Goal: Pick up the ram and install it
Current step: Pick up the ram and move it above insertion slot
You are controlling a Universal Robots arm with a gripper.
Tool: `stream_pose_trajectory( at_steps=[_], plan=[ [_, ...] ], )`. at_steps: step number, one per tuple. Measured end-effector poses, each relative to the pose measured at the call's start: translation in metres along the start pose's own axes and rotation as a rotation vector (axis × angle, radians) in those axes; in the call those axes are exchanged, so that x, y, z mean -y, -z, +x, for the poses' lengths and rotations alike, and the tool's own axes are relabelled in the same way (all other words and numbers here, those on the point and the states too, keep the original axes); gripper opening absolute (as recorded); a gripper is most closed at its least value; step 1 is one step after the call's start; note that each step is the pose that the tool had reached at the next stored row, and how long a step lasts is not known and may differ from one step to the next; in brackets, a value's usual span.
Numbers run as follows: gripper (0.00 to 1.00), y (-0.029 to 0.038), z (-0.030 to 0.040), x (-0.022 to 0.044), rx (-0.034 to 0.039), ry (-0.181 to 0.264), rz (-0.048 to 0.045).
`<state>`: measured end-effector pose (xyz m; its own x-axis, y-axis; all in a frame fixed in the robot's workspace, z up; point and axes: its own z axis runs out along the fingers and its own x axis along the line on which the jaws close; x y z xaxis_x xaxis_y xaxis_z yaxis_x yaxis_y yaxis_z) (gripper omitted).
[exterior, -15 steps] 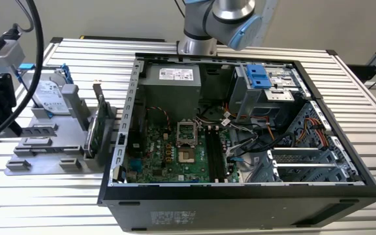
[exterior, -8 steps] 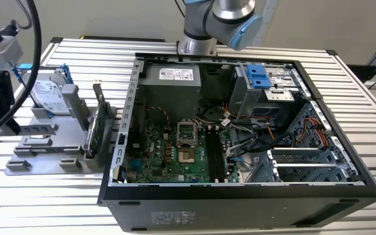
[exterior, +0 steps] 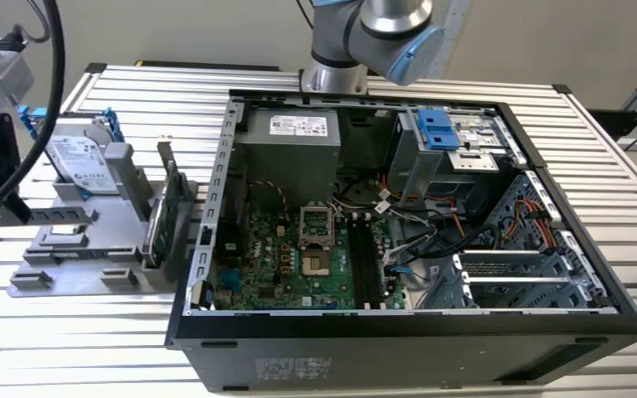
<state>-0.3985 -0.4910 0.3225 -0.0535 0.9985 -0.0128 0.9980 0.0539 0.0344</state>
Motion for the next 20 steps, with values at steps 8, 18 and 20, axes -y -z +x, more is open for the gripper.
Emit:
stream_pose_trajectory(
  at_steps=[8,18,20],
  plan=[
    [0.00,0.0069,-0.0001,-0.0002,-0.0002,0.000,-0.0001],
    [0.00,0.0149,-0.0002,-0.0005,-0.0003,0.000,-0.0001],
    [0.00,0.0163,-0.0002,-0.0006,-0.0003,0.000,-0.0001]
  ],
)
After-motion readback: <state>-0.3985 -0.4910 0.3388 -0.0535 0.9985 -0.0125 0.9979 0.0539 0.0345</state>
